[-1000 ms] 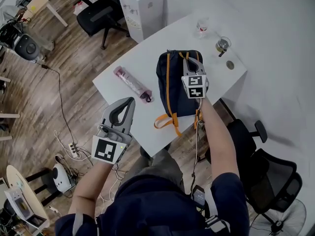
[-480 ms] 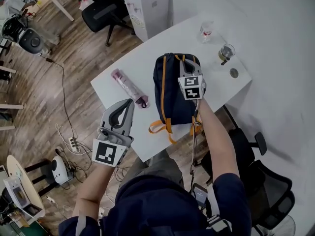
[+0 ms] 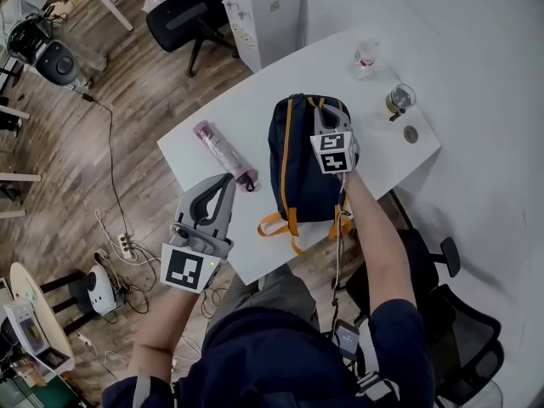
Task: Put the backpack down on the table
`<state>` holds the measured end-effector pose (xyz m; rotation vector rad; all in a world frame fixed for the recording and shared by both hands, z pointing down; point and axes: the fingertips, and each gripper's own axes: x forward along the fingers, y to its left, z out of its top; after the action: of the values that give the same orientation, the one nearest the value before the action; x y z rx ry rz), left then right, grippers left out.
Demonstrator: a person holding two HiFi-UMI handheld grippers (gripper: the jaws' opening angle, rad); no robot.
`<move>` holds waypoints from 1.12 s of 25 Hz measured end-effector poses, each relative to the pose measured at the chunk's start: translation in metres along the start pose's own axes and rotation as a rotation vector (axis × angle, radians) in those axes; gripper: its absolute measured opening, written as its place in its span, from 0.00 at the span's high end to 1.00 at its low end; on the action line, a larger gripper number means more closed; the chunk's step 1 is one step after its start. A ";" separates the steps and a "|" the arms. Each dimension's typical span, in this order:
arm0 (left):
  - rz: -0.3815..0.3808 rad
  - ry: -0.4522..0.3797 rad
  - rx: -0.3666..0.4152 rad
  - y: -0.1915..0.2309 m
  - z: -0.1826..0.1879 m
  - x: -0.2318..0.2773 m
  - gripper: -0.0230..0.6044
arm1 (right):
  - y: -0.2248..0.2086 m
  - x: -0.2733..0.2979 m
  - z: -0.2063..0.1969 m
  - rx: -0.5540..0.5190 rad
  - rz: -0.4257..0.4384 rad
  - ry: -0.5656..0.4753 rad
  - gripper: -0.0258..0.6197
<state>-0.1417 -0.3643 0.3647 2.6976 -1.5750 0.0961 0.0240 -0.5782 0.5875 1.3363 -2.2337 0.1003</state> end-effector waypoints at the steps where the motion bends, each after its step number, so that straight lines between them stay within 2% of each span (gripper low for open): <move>1: -0.003 0.002 -0.004 0.001 -0.001 0.001 0.96 | 0.000 0.002 -0.002 -0.001 0.000 0.003 0.96; 28: -0.006 0.042 -0.020 0.017 -0.022 0.019 0.96 | -0.004 0.049 -0.050 -0.020 0.007 0.120 0.95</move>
<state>-0.1481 -0.3882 0.3877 2.6664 -1.5482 0.1352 0.0292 -0.6029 0.6529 1.2778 -2.1337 0.1569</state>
